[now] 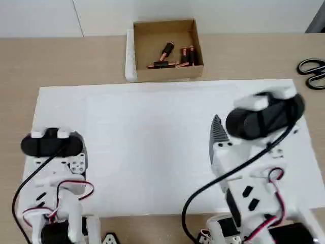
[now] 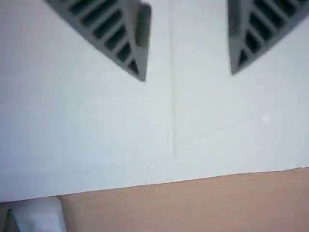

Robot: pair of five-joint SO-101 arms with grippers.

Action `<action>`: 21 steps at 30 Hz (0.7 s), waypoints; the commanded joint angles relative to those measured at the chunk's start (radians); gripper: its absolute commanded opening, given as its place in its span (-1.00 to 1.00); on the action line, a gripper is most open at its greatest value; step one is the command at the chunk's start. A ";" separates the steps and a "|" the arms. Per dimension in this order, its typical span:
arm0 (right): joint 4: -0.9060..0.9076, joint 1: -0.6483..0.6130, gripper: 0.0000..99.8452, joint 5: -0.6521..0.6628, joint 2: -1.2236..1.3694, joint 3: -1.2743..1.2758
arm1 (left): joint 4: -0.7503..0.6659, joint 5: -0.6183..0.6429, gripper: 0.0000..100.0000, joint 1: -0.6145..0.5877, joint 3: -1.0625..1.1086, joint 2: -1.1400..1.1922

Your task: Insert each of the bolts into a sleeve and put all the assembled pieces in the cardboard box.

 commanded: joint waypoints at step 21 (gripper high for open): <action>-0.363 0.162 -0.70 0.106 -0.564 1.157 | 0.023 0.000 -0.79 0.005 0.245 -0.009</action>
